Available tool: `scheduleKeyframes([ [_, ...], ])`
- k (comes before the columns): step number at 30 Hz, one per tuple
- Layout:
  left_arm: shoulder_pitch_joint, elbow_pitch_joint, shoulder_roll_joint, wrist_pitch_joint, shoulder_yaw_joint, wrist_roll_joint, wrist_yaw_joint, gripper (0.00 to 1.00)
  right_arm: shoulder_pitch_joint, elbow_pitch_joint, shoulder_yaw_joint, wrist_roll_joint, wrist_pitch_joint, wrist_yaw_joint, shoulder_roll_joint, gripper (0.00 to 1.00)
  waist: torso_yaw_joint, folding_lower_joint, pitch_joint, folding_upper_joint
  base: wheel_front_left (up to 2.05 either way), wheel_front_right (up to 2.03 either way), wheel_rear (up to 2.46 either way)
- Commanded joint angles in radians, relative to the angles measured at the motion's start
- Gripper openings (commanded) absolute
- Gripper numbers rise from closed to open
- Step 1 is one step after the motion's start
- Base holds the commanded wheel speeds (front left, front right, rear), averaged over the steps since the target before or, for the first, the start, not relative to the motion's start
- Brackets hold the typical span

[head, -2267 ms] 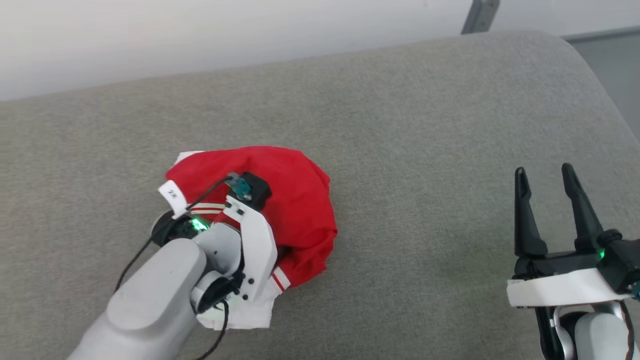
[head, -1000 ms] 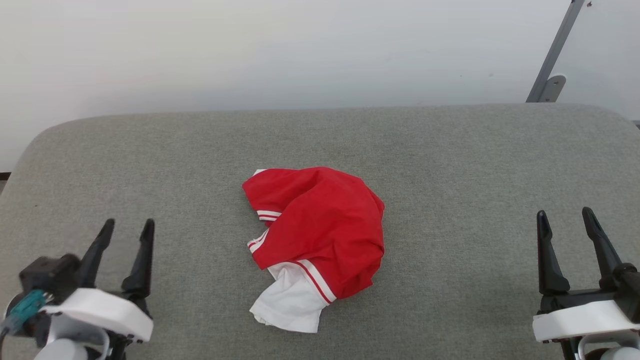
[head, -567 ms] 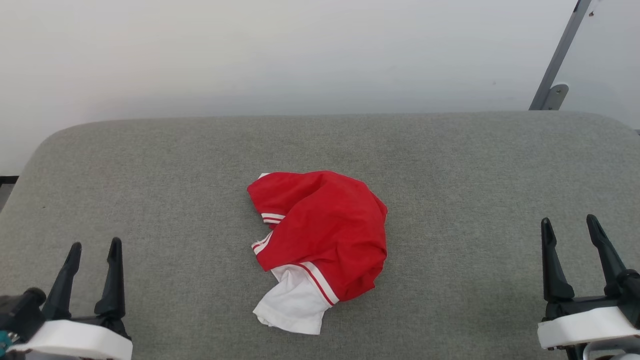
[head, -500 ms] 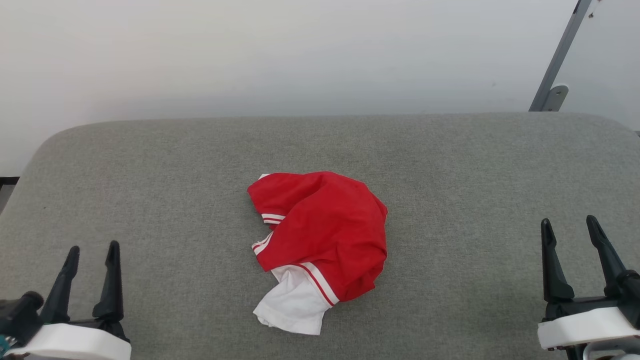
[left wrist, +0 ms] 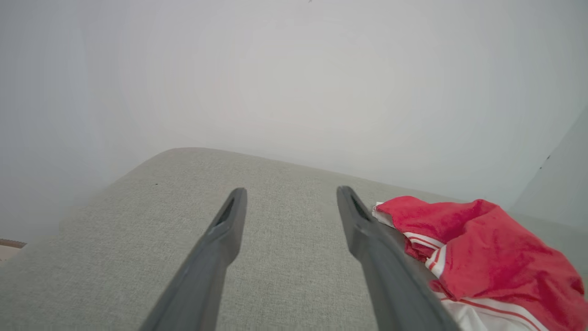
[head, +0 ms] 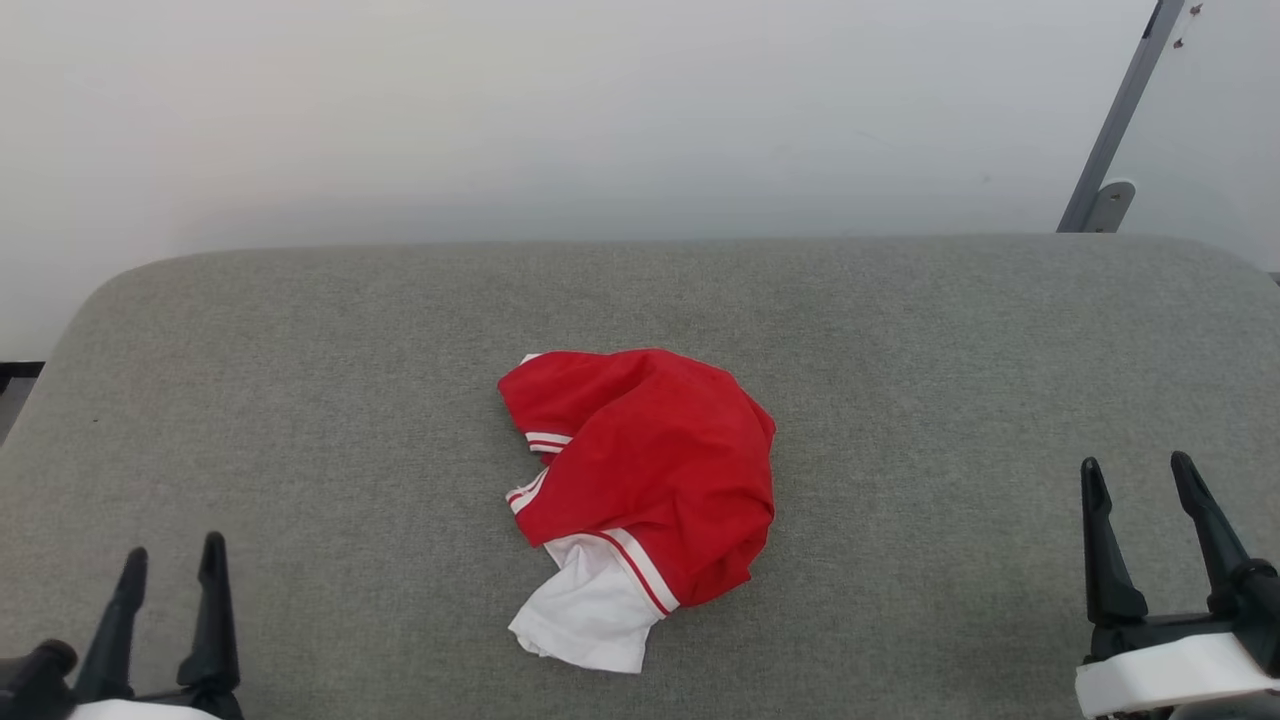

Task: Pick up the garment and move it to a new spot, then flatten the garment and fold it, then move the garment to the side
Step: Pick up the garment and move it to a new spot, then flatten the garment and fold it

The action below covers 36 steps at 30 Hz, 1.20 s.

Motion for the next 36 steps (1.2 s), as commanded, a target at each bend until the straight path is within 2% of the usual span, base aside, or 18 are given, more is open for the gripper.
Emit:
scheduleKeyframes([
  [1, 0.013, -0.003, -0.005, -0.005, -0.004, -0.015, -0.006, 1.00, 0.014, -0.001, -0.001, -0.010, -0.003, 0.000, 0.004, 1.00, 0.002, 0.0000, -0.002, 0.0000, 0.00, 0.00, 0.00],
  [10, 0.042, -0.002, 0.012, -0.005, -0.040, -0.062, -0.005, 1.00, 0.029, 0.001, 0.002, -0.011, -0.003, 0.000, 0.008, 1.00, 0.009, 0.0000, -0.009, 0.0000, 0.00, 0.00, 0.00],
  [27, 0.048, 0.001, -0.020, -0.005, -0.032, -0.058, -0.005, 1.00, 0.037, -0.005, 0.011, -0.010, -0.003, 0.000, 0.010, 1.00, 0.015, 0.0000, -0.013, 0.0000, 0.00, 0.00, 0.00],
  [31, 0.040, 0.002, -0.003, -0.005, -0.061, -0.059, -0.006, 1.00, 0.035, -0.006, 0.018, -0.013, -0.003, 0.000, 0.011, 1.00, 0.015, 0.0000, -0.015, 0.0000, 0.00, 0.00, 0.00],
  [36, 0.024, 0.021, 0.037, -0.005, -0.160, -0.088, -0.006, 1.00, 0.031, -0.007, 0.027, -0.015, -0.003, 0.000, 0.012, 1.00, 0.014, 0.0000, -0.012, 0.0000, 0.00, 0.00, 0.00],
])
